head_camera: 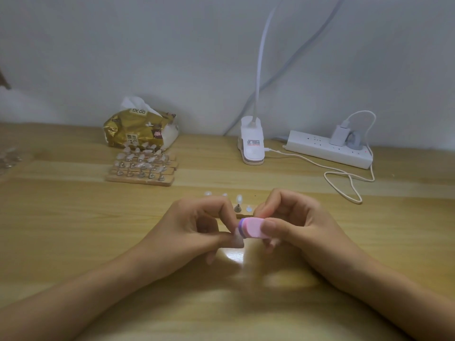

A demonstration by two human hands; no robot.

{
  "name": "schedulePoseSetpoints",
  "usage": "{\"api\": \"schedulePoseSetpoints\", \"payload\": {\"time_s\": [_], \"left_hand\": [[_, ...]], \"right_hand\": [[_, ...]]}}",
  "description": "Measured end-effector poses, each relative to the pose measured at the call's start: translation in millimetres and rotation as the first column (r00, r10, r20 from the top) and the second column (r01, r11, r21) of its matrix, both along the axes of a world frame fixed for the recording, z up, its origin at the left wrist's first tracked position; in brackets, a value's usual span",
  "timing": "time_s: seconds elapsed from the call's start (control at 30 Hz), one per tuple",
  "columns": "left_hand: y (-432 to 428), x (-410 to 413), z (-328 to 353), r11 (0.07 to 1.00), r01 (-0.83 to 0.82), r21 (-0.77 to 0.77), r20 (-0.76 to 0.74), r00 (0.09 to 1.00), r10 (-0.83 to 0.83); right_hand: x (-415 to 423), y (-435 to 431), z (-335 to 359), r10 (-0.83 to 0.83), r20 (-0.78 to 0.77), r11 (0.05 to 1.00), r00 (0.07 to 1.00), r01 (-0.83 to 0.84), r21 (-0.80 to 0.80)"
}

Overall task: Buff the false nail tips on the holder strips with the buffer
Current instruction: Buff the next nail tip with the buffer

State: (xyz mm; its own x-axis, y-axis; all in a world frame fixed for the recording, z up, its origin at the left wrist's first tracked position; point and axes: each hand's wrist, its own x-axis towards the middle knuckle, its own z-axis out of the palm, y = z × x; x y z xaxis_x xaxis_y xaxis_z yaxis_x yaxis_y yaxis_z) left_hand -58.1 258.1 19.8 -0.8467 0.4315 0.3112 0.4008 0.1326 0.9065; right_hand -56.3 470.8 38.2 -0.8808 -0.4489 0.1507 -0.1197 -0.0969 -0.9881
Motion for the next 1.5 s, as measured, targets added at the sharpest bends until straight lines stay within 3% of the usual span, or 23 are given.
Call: {"api": "schedulePoseSetpoints", "payload": {"time_s": [0.1,0.17,0.27,0.4,0.53,0.67,0.8,0.93,1.07,1.2,1.37,1.5], "left_hand": [[-0.7,0.1,-0.2,1.0,0.01,-0.007,-0.008,1.0,-0.01],[-0.2,0.2,0.6,1.0,0.024,-0.004,-0.011,1.0,-0.024],[0.9,0.4,1.6,1.0,0.027,0.011,0.003,1.0,-0.027],[-0.1,0.0,0.2,1.0,0.004,-0.007,-0.004,1.0,-0.004],[0.0,-0.1,1.7,1.0,0.001,-0.016,0.003,1.0,-0.001],[0.8,1.2,1.9,1.0,0.003,-0.011,0.01,1.0,-0.003],[0.5,1.2,3.6,0.999,-0.033,-0.002,0.033,0.999,0.033],[1.1,2.4,4.1,1.0,-0.015,-0.011,0.015,1.0,0.015],[1.1,2.5,5.3,0.999,-0.034,-0.006,0.045,0.998,0.034],[2.1,2.2,5.8,1.0,-0.026,0.004,0.04,0.999,0.026],[1.6,1.9,6.5,0.998,-0.064,0.018,0.067,0.996,0.062],[2.5,2.2,6.2,1.0,-0.031,-0.001,0.032,0.999,0.031]], "right_hand": [[1.0,-5.1,-0.6,0.082,-0.008,0.996,0.997,-0.082,0.024],[-3.2,-2.9,0.1,0.012,-0.003,0.998,1.0,-0.012,0.069],[-6.0,2.7,1.3,-0.061,0.014,0.998,0.998,0.061,0.016],[-1.8,-2.5,-1.5,0.086,0.004,0.996,0.996,-0.086,0.032],[-5.9,3.4,2.4,-0.039,0.005,0.999,0.999,0.039,0.017],[-0.2,-2.9,-0.1,0.111,-0.007,0.994,0.994,-0.111,0.019],[-5.5,2.8,0.8,-0.066,-0.001,0.998,0.998,0.066,0.024],[-0.4,-2.3,-0.2,0.073,0.013,0.997,0.997,-0.072,-0.009],[-6.7,1.7,0.7,-0.085,0.013,0.996,0.996,0.084,0.026],[-0.1,-2.5,1.3,0.099,-0.002,0.995,0.995,-0.099,-0.015],[-6.0,2.2,1.4,-0.068,-0.004,0.998,0.998,0.068,0.017],[-1.6,-3.0,-2.2,0.058,-0.01,0.998,0.998,-0.057,0.025]]}}
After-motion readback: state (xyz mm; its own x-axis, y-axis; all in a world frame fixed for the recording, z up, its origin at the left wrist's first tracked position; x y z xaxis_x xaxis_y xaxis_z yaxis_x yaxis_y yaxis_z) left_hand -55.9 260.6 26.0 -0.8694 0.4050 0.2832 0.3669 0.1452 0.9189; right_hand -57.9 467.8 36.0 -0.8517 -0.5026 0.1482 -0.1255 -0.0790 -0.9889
